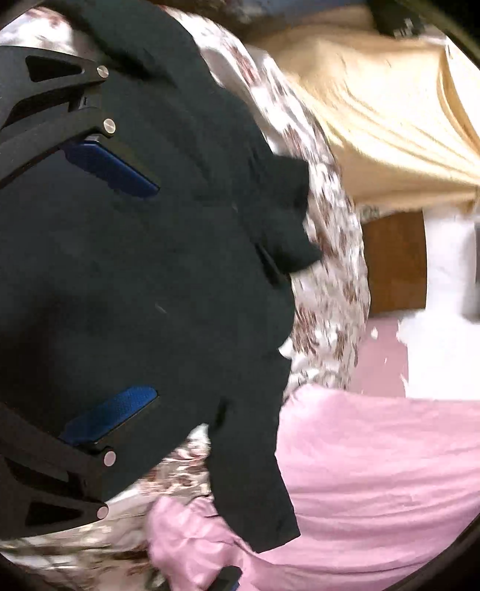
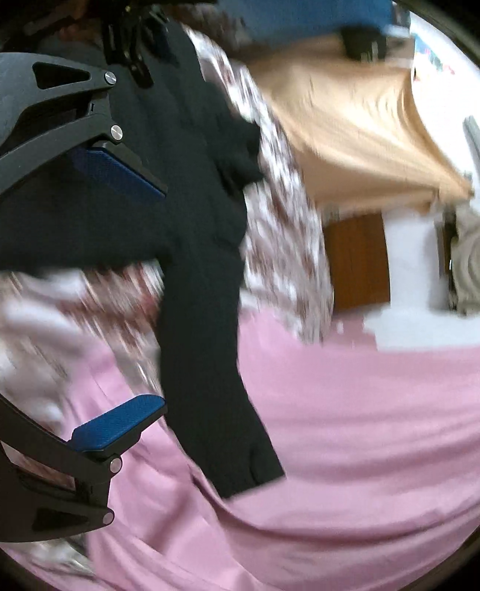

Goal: Fold large clothes
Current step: 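Grasp the jacket sleeve cuff with the right gripper and lift it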

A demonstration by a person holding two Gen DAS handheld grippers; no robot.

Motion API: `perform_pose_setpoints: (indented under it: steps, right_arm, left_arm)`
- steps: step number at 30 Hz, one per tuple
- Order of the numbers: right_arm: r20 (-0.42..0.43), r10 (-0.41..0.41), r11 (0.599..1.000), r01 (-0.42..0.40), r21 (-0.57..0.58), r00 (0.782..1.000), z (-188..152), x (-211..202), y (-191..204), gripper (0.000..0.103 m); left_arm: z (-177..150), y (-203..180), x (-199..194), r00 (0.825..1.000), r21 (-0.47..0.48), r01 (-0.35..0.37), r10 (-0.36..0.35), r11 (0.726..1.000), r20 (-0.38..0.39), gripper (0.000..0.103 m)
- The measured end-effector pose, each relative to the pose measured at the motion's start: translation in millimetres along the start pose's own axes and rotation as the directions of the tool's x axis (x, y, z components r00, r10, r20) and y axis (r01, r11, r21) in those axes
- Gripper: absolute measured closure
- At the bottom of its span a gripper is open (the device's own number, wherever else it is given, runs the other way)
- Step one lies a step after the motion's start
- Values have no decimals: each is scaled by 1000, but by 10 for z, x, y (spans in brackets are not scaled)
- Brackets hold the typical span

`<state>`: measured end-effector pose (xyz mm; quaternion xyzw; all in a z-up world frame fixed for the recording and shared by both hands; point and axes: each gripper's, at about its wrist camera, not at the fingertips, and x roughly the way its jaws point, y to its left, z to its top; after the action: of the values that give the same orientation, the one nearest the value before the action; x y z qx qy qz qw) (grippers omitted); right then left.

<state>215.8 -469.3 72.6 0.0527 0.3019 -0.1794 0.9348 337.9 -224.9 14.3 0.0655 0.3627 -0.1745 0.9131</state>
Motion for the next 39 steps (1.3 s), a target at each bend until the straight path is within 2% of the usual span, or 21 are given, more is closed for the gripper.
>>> perform_pose_setpoints:
  steps: [2,4,5,6,8,10,15,18,21,23,25,26,28,30,32,39]
  right_arm:
    - [29,-120,992,121,-21,992,185,222,-143,1]
    - [79,-264,963,267,-37,961,341,483,-344,1]
    - [77,-316,947,319,-31,946,398,595,-425,1]
    - [66,-349,937,350,-8,935,457,726,-561,1]
    - [56,-352,936,349,49,934,563,866,-784,1]
    - [27,-388,917,383,113,921,611,1028,-1010,1]
    - [-14,-386,894,378,241,922,641,1410,-1476,1]
    - [-48,-381,878,378,294,923,565,1600,-1724,1]
    - [-87,-358,864,365,348,930,442,1748,-1921,2]
    - [-76,-338,863,341,373,938,331,1819,-1940,12]
    - [-64,-331,863,330,383,941,284,1858,-1949,41]
    - [-55,-311,866,307,394,949,260,1874,-1948,47]
    - [-39,-309,859,296,417,950,205,1861,-1925,63]
    - [-20,-308,862,288,417,951,203,1821,-1873,71]
    - [-3,-308,871,284,400,951,217,1769,-1793,74]
    - [53,-307,904,274,327,950,277,1597,-1595,72]
  left_arm:
    - [168,-167,386,1000,-1,15,-15,1000,-3,0]
    - [295,-356,834,999,-9,23,-23,1000,-27,0]
    - [339,-373,941,999,-21,30,-31,999,-41,0]
    - [364,-437,1150,997,-42,41,-43,998,-67,0]
    - [381,-467,1375,993,-67,46,-53,997,-104,0]
    - [369,-496,1597,990,-87,36,-48,996,-134,0]
    - [342,-588,1834,987,-55,31,-39,998,-158,0]
    - [273,-650,2016,979,-27,5,-11,1000,-204,0]
    - [228,-681,2044,978,-10,-7,5,1000,-209,0]
    - [220,-682,2046,977,-9,-8,5,1000,-214,0]
    - [217,-690,2043,976,-10,-8,5,1000,-216,0]
    - [217,-689,2036,976,-12,-7,4,1000,-218,0]
    - [225,-693,2044,976,-12,-7,5,1000,-219,0]
    - [239,-702,2055,975,-8,-11,9,1000,-222,0]
    - [238,-708,2066,975,-6,-14,12,1000,-222,0]
    - [238,-727,2090,975,4,-25,25,1000,-220,0]
